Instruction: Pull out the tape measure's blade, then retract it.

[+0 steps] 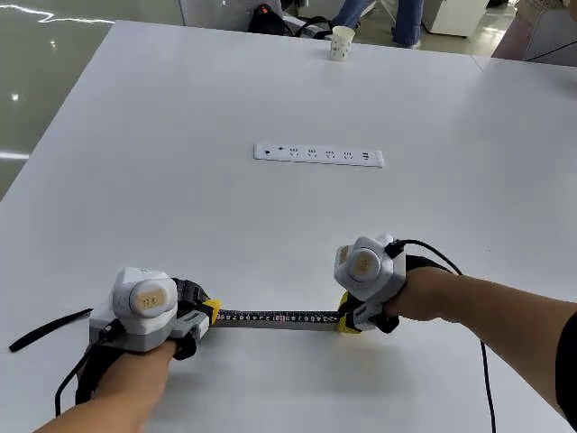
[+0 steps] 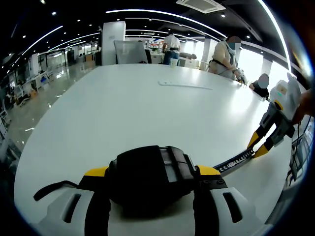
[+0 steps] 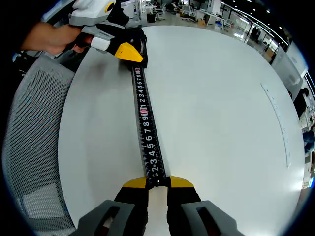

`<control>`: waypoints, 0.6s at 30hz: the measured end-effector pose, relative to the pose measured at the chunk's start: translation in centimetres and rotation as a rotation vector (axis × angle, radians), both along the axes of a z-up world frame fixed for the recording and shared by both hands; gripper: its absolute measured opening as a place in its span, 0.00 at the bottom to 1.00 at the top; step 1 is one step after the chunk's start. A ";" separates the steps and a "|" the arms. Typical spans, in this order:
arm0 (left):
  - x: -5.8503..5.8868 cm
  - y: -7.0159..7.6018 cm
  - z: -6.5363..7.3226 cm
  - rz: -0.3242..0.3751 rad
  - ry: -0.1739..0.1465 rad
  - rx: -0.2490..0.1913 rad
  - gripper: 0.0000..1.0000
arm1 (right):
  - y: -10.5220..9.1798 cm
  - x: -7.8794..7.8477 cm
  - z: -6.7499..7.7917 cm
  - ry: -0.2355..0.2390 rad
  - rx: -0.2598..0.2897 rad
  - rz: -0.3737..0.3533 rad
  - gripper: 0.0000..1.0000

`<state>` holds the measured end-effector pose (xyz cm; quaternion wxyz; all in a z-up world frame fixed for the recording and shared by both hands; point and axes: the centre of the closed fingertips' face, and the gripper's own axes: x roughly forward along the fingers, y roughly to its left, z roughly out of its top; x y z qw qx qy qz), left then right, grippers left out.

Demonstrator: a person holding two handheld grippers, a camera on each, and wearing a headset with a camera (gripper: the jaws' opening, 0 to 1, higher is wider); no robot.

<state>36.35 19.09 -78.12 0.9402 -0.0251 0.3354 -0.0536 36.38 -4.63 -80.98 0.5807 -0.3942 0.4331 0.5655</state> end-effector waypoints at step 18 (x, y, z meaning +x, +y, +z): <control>-0.1 0.0 -0.1 -0.006 0.008 0.008 0.64 | 0.7 0.0 0.0 0.006 -0.006 -0.025 0.10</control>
